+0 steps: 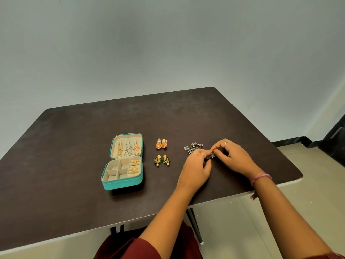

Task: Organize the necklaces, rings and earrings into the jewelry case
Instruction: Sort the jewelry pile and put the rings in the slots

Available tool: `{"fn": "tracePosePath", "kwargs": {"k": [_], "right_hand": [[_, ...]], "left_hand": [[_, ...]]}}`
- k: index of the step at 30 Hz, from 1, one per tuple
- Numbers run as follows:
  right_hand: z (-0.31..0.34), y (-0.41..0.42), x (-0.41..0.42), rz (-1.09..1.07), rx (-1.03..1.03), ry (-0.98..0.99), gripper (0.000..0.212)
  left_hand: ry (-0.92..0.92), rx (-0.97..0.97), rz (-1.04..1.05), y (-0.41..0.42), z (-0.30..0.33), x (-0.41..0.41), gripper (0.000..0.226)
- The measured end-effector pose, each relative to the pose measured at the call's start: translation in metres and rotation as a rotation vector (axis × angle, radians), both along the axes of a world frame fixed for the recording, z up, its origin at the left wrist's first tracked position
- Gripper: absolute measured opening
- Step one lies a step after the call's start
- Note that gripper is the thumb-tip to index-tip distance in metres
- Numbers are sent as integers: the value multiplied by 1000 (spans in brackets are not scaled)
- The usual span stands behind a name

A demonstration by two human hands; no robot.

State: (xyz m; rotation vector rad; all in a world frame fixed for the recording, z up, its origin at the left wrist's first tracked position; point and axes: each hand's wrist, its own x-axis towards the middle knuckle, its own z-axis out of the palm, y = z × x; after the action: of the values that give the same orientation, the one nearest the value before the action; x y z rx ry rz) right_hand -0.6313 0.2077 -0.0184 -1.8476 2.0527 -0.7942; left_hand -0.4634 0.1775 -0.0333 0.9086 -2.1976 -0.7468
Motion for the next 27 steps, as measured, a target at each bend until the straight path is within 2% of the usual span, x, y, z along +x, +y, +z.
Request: {"fn": "tracePosePath", "kwargs": {"k": [5,11,17,23,27], "right_hand": [[1,7,0,38,-14,-41,18],[3,10,3,7,-14,-78,10],[26,14,9,-151,14,-479,6],[58,14,18,-105,86,-693,9],[73,12,27,-73,80,-802,8]], "left_hand": [[282,163,55,4,10,8,34],[513,337,122,8,16,14,19],[706,582,26,12,26,22,20],[807,775,-71,1,49,31,21],[804,805,-109,-9,60,44,36]]}}
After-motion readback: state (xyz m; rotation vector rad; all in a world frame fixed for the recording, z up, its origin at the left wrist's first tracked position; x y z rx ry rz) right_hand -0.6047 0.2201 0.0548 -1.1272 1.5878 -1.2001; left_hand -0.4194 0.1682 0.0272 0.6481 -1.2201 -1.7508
